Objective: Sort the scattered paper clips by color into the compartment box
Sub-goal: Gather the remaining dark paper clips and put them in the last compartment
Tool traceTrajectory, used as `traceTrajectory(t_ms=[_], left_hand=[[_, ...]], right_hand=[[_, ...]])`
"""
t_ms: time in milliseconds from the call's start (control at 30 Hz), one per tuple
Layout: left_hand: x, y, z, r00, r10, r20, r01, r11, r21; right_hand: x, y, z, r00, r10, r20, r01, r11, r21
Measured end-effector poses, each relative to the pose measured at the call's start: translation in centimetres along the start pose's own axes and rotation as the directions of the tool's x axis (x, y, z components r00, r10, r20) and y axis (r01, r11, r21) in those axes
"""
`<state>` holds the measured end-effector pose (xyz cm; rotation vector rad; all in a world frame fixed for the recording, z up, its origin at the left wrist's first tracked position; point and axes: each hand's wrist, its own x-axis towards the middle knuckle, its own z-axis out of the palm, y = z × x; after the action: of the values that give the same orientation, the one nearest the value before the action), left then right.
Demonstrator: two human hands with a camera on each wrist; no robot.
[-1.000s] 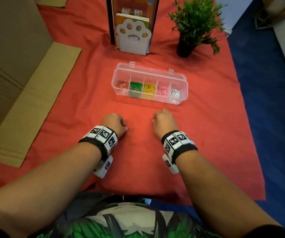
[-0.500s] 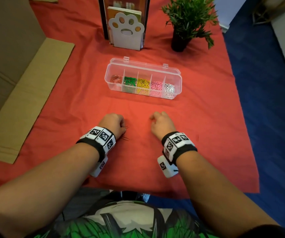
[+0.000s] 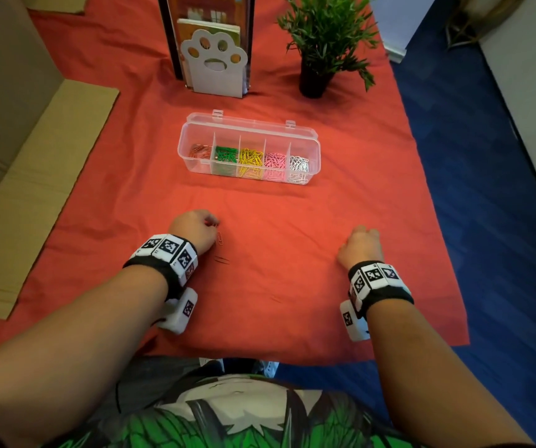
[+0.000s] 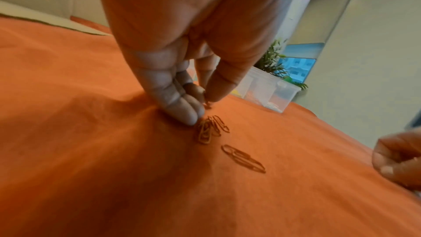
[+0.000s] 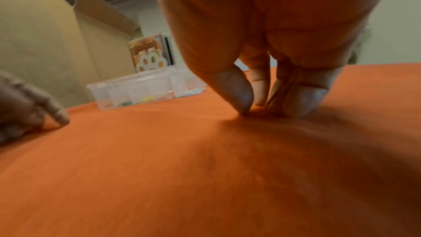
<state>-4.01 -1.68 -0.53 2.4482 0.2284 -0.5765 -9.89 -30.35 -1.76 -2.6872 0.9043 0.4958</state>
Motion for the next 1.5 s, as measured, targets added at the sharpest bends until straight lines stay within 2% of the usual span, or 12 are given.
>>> traceTrajectory(t_ms=[100, 200, 267, 367, 467, 533, 600, 667, 800, 1100, 1400, 1500], left_hand=[[0.1, 0.1, -0.4, 0.986, -0.156, 0.059, 0.166, 0.957, -0.239], [-0.1, 0.5, -0.8, 0.951, -0.264, 0.16, 0.308, 0.832, -0.461], [-0.6, 0.9, -1.1, 0.928, -0.308, 0.209, 0.372, 0.757, -0.538], [-1.1, 0.9, -1.2, 0.918, -0.286, 0.275, 0.397, 0.699, -0.595], [-1.3, 0.6, -1.4, 0.916, -0.28, 0.287, 0.4, 0.673, -0.622], [-1.3, 0.7, -1.6, 0.919, -0.29, 0.268, 0.395, 0.668, -0.63], [-1.1, 0.4, -1.6, 0.938, -0.285, 0.198, 0.347, 0.765, -0.542], [-1.0, 0.0, -1.5, 0.963, -0.252, 0.1, 0.271, 0.894, -0.358], [-1.3, -1.1, -1.1, 0.985, -0.17, -0.01, 0.168, 0.98, -0.111], [-2.4, -1.5, -0.8, 0.999, -0.033, -0.001, 0.032, 0.971, 0.237], [-2.7, -1.5, 0.3, 0.999, 0.036, 0.007, -0.037, 0.962, 0.272], [-2.5, -1.7, 0.6, 1.0, 0.018, 0.008, -0.02, 0.977, 0.211]], right_hand=[[-0.6, -0.6, 0.3, 1.0, -0.003, 0.014, 0.004, 1.0, -0.021], [-0.9, -1.1, 0.6, 0.999, -0.045, 0.022, 0.044, 0.999, 0.007], [-0.9, -1.1, 0.4, 0.997, -0.074, 0.013, 0.073, 0.993, 0.091], [-0.2, -0.6, -0.2, 0.996, -0.079, 0.043, 0.064, 0.956, 0.286], [1.0, 0.1, -1.0, 0.978, -0.031, 0.204, -0.067, 0.886, 0.458], [1.3, 0.9, -1.4, 0.973, 0.031, 0.231, -0.147, 0.849, 0.507], [1.2, 1.5, -1.6, 0.98, 0.051, 0.194, -0.135, 0.882, 0.451], [0.8, 2.2, -1.3, 0.991, 0.04, 0.131, -0.079, 0.947, 0.311], [-0.4, 2.3, -0.6, 0.999, 0.022, 0.044, -0.031, 0.974, 0.225], [-1.5, 0.0, 1.5, 0.977, -0.211, -0.035, 0.21, 0.978, -0.015], [-1.7, -1.9, 1.5, 0.967, -0.254, 0.026, 0.255, 0.961, -0.108], [-2.1, -2.5, 2.0, 0.965, -0.262, 0.033, 0.264, 0.958, -0.112]])
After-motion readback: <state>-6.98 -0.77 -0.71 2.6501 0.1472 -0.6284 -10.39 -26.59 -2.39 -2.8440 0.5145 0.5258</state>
